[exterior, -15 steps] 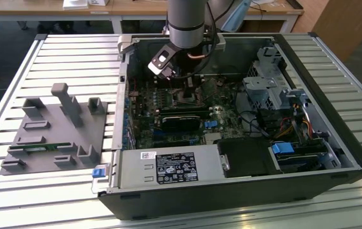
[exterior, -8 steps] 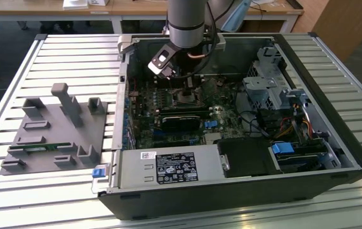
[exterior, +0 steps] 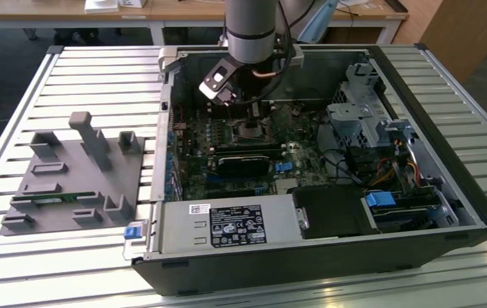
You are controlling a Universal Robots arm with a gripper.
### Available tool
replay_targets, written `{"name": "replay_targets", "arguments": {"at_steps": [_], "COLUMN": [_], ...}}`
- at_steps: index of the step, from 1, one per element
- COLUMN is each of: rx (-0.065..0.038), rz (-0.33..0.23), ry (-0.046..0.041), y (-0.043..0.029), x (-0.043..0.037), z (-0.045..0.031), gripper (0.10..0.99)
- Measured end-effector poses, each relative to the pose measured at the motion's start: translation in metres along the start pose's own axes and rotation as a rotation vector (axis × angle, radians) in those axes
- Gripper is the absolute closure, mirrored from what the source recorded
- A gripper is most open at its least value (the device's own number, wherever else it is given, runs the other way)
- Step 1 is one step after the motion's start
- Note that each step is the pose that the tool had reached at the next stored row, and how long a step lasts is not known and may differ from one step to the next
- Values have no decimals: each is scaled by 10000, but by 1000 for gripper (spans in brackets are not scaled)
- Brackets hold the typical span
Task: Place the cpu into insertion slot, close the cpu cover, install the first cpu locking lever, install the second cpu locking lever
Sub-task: 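Place the cpu into insertion slot, then close the cpu cover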
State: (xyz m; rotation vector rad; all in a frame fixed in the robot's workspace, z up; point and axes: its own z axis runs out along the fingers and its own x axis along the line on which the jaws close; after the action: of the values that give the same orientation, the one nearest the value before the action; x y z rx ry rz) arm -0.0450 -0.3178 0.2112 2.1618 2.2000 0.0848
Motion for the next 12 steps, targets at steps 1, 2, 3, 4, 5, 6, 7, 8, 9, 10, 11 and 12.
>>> {"name": "replay_targets", "arguments": {"at_steps": [1,2,3,4,5,6,7,8,9,10,11,12], "rx": [0,0,1,0,1,2,1,1,1,0,1,1], "rz": [0,0,0,0,0,0,0,1,0,1,0,1], "ry": [0,0,0,0,-2,-3,-1,-2,-1,0,0,0], "y": [0,0,0,1,1,1,1,2,2,3,2,3], "x": [0,0,0,0,-1,-1,0,-1,0,0,-1,0], "z": [-3,-5,-7,-9,-13,-18,-21,-26,-29,-31,-36,-39], "gripper": [980,980,980,980,980,980,980,980,980,980,980,980]}}
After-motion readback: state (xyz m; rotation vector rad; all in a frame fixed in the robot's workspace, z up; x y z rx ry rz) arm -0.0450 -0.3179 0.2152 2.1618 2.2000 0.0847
